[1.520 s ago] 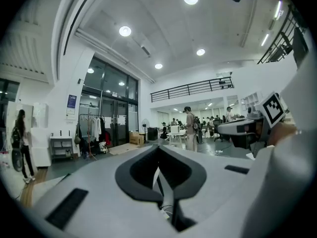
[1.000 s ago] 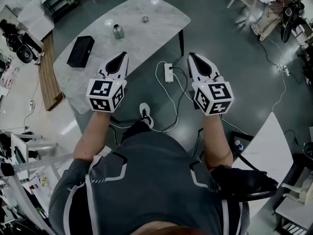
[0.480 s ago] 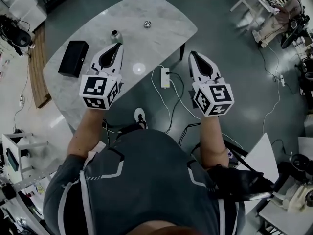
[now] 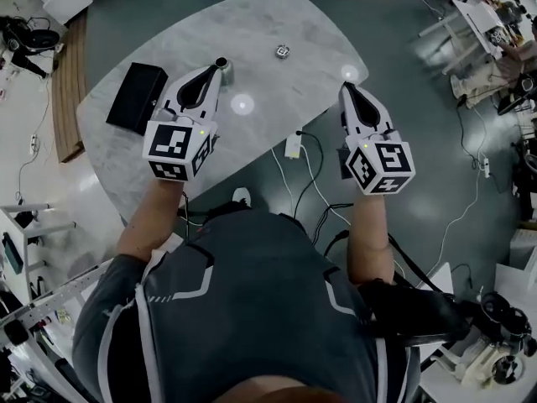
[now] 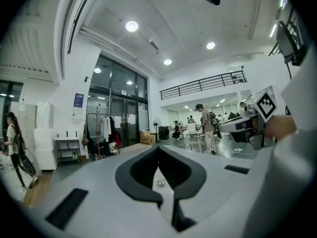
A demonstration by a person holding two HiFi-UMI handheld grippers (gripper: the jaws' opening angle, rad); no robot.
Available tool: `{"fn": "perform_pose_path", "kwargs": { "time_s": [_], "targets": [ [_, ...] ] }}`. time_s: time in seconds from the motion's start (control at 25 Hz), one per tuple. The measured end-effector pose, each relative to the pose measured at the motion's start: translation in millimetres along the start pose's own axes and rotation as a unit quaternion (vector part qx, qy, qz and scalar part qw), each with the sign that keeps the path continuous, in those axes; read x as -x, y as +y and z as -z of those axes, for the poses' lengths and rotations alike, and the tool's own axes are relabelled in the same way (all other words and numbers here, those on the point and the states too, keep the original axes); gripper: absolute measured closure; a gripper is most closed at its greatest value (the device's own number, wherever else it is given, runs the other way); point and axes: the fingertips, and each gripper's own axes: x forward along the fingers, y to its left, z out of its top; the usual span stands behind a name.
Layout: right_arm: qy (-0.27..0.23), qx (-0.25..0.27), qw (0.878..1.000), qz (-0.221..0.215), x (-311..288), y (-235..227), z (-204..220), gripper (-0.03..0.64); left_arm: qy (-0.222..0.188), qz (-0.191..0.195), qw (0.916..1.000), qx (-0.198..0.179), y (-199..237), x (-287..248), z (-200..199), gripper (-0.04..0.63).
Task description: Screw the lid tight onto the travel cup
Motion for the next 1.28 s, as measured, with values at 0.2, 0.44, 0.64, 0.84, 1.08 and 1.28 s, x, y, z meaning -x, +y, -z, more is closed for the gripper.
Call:
{"fn": "perform_pose_path", "kwargs": {
  "time_s": [0.2, 0.44, 0.64, 0.84, 1.08, 1.28],
  "targets": [
    [-0.005, 0.011, 1.0, -0.013, -38, -4, -13, 0.588, -0.001, -0.026, 0.9996, 0.008, 30, -9, 6, 0.586],
    [-0.007, -0.006, 0.999, -0.046, -77, -30, -20, 0.588, 0.017, -0.058, 0.998, 0.014, 42, -24, 11, 0.586],
    [-0.005, -0.017, 0.995, -0.097, -111, -72, -14, 0.588, 0.014, -0.101, 0.9943, 0.031, 32, -57, 11, 0.586],
    [0.006, 0.004, 0.987, -0.159, -147, -90, -17, 0.588, 0.018, -0.158, 0.9867, 0.032, 36, -74, 8, 0.584],
    [0.021, 0.008, 0.977, -0.213, -191, -105, -5, 0.586, 0.028, -0.201, 0.9771, 0.064, 39, -96, 24, 0.584],
    [0.036, 0.002, 0.97, -0.239, -206, -107, 9, 0.584, 0.04, -0.222, 0.9732, 0.046, 35, -98, 28, 0.583]
  ]
}}
